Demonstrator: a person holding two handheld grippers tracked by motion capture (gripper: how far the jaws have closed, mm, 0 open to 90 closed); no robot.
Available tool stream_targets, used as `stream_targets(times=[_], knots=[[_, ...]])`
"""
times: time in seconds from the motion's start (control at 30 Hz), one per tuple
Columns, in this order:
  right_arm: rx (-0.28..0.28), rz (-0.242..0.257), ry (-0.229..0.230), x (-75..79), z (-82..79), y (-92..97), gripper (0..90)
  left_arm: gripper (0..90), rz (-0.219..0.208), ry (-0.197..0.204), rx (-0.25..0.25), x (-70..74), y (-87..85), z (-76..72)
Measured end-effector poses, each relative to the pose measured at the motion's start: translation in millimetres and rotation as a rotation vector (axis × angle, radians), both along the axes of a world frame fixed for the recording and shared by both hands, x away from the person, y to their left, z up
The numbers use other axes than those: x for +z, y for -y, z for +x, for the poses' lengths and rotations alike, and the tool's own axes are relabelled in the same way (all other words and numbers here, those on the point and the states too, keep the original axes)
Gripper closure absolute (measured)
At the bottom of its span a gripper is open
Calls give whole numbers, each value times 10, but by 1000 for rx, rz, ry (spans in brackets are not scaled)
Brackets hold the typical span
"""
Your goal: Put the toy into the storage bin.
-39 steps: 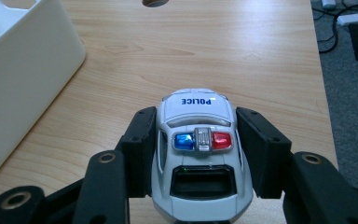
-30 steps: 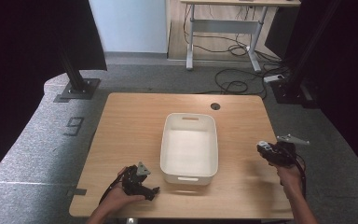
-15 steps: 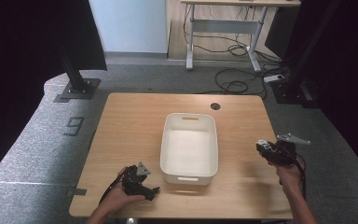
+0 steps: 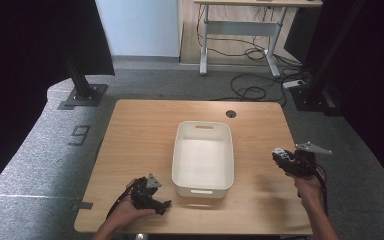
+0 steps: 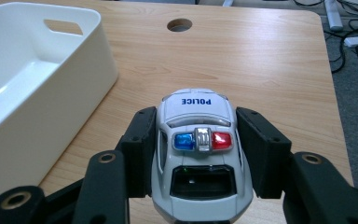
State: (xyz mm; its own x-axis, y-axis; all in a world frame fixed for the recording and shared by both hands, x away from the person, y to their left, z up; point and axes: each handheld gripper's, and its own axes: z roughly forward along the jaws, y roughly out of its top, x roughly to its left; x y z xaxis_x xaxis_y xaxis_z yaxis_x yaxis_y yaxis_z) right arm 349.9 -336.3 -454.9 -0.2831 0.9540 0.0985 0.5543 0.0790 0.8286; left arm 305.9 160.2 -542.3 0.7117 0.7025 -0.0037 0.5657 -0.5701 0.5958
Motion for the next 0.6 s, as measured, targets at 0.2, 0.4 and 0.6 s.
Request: stream_targets(times=[0.2,0.4,0.6], knots=[[8,5,3,27,-1,-64,504,1,0,1,-1,-1,1,1],[25,12,3,41,1,-139,504,1,-1,1,-2,-1,1,1],[36,13,4,53,0,-183,504,1,-1,1,-1,-1,1,1]])
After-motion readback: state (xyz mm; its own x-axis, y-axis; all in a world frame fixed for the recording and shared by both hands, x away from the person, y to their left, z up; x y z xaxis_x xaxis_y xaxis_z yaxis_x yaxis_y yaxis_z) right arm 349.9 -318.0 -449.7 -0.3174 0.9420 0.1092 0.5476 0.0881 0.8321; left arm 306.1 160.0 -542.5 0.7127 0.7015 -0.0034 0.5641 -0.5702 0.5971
